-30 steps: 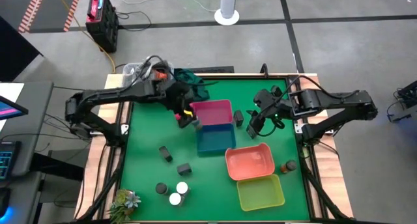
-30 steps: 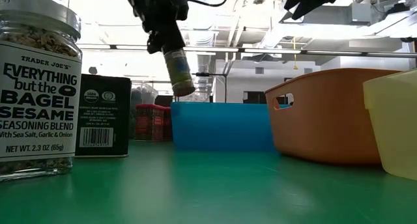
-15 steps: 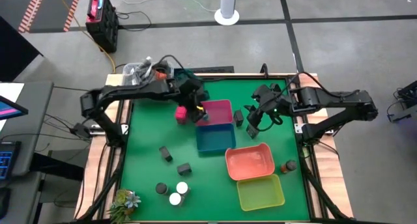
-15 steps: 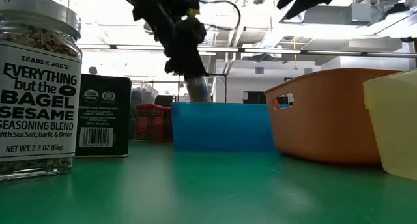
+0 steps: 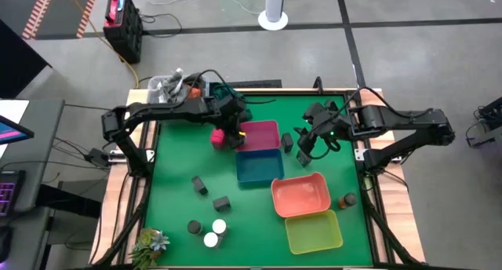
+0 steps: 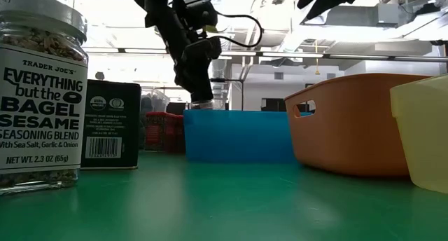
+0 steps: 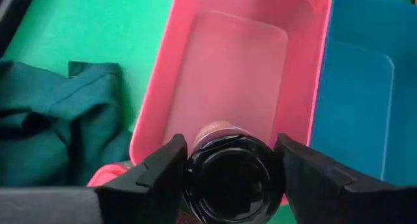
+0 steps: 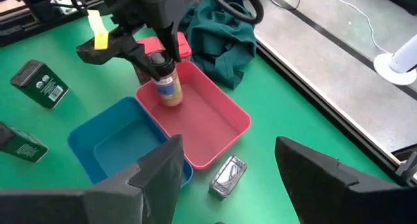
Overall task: Sort spices by type
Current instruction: Put the top left black seasoning bottle into the pink bin, then put the left black seasoning bottle into the pink bin
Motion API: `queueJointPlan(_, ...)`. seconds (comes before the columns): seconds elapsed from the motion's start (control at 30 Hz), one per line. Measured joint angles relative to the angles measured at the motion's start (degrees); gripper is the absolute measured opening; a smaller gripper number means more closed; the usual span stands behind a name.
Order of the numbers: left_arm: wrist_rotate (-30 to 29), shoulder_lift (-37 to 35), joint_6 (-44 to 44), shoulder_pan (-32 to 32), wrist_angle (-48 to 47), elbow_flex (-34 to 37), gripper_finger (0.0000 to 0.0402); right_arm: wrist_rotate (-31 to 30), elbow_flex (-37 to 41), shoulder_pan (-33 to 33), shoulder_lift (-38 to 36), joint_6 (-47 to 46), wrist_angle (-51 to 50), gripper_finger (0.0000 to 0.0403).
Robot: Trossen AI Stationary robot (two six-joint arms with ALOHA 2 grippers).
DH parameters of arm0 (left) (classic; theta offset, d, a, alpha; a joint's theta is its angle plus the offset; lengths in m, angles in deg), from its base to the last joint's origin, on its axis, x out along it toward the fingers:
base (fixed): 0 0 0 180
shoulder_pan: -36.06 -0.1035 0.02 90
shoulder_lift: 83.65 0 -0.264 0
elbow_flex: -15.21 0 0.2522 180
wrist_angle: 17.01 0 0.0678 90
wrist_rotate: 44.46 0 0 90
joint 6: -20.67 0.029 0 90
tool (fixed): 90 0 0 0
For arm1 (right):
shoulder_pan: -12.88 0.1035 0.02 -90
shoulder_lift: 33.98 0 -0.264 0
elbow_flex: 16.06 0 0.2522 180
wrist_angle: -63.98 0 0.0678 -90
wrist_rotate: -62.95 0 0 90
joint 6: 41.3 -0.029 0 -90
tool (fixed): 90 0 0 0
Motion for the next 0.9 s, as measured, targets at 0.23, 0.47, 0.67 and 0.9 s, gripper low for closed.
queueJointPlan(0.23,0.4,0.07,-0.74,-0.02,-2.86,-3.3,0.0274,0.0,0.0,-0.39,0.0,0.2,-0.02,0.027)
queueJointPlan(0.47,0.2,-4.89,1.75,2.95,-12.14,-13.14,0.0278,0.44,0.0,-1.56,-0.03,0.45,-1.56,0.027)
queueJointPlan(0.67,-0.06,-13.48,-6.63,11.65,-24.29,-11.87,0.0278,7.19,0.0,1.25,-0.07,-3.32,-11.69,0.027)
queueJointPlan(0.9,1.64,-20.18,-23.15,25.66,-36.26,-11.69,0.0279,12.9,0.0,6.46,-0.56,-5.3,-21.0,0.027)
